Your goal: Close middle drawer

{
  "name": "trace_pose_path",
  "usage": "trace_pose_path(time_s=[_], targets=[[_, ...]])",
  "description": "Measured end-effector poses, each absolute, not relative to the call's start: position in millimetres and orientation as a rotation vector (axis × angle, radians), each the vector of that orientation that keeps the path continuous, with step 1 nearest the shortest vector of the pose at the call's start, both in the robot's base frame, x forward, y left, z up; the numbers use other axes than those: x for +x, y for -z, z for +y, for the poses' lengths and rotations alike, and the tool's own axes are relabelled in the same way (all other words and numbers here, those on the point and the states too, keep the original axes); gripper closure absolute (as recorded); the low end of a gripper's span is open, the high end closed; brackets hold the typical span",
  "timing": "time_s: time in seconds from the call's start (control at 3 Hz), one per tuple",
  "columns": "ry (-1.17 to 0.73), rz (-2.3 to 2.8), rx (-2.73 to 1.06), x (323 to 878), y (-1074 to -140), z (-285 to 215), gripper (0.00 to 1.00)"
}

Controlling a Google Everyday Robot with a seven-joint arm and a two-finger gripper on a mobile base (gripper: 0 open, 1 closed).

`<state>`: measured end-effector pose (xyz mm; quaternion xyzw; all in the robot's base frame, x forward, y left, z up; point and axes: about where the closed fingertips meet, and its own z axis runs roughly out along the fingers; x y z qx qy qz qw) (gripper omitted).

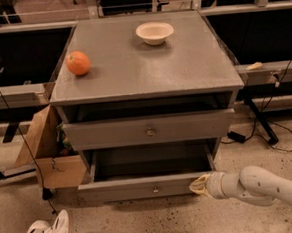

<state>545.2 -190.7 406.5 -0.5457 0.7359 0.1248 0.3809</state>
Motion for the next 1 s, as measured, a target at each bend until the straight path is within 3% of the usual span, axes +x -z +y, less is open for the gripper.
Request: trace_pose_path(time_s=[0.33, 1.0], targets=[[-0.315, 1.871, -1.388, 548.2, -407.3, -185.6, 0.81], [-0.301, 1.857, -1.376, 557.7, -410.1, -175.9, 0.35]])
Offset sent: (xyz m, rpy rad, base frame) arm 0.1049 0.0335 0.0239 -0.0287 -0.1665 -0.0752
